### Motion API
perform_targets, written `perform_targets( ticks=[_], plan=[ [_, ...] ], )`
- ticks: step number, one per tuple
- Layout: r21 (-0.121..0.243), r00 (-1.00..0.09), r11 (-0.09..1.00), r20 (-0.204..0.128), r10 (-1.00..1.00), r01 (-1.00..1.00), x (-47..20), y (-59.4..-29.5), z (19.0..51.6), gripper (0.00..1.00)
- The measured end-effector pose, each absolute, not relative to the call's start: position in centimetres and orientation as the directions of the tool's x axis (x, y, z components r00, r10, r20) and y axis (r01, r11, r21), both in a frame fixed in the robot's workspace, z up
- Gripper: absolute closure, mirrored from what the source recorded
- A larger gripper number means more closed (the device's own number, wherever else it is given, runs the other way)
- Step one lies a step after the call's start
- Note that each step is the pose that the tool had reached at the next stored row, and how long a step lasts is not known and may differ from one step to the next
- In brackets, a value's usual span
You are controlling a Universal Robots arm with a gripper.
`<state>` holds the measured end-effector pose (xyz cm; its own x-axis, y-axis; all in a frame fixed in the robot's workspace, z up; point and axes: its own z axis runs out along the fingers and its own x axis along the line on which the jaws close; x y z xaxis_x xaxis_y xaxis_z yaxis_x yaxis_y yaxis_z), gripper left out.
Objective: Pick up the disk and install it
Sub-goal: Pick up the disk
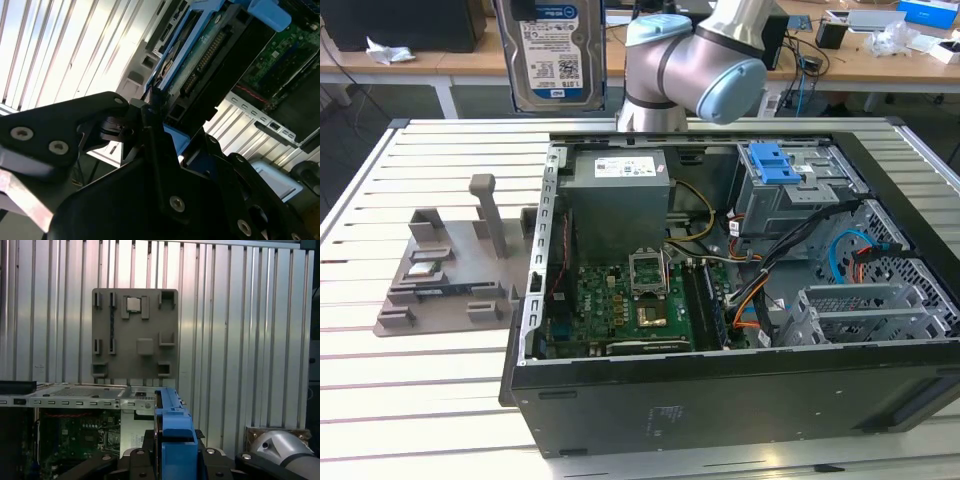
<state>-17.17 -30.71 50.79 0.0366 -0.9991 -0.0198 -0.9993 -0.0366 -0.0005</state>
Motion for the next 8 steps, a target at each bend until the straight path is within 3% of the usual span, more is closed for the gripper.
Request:
perform_targets(
  ticks=[8],
  plan=[
    [-0.001,0.037,-0.037,-0.02,-0.999,-0.999,-14.2,-30.7,50.8,0.63]
  ],
)
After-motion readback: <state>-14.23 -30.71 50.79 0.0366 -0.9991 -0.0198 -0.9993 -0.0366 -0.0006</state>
